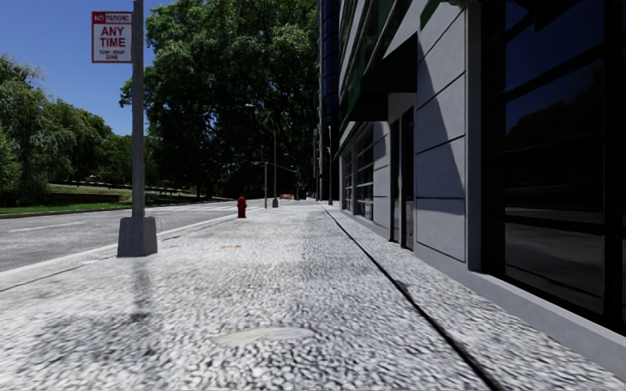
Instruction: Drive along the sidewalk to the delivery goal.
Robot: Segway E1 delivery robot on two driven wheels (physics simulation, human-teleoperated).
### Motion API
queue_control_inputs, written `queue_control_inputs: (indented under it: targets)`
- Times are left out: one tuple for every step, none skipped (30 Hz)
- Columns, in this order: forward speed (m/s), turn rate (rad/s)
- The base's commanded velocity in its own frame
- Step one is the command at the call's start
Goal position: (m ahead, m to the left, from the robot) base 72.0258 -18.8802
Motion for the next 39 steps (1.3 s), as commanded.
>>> queue_control_inputs:
  targets:
    - [2.0,0.0]
    - [2.0,0.0]
    - [2.0,0.0]
    - [2.0,0.0]
    - [2.0,0.0]
    - [2.0,0.0]
    - [2.0,0.0]
    - [2.0,0.0]
    - [2.0,0.0]
    - [2.0,0.0]
    - [2.0,0.0]
    - [2.0,0.0]
    - [2.0,0.0]
    - [2.0,0.0]
    - [2.0,0.0]
    - [2.0,0.0]
    - [2.0,0.0]
    - [2.0,0.0]
    - [2.0,0.0]
    - [2.0,0.0]
    - [2.0,0.0]
    - [2.0,0.0]
    - [2.0,0.0]
    - [2.0,0.0]
    - [2.0,0.0]
    - [2.0,0.0]
    - [2.0,0.0]
    - [2.0,0.0]
    - [2.0,0.0]
    - [2.0,0.0]
    - [2.0,0.0]
    - [2.0,0.0]
    - [2.0,0.0]
    - [2.0,0.0]
    - [2.0,0.0]
    - [2.0,0.0]
    - [2.0,0.0]
    - [2.0,0.0]
    - [2.0,0.0]
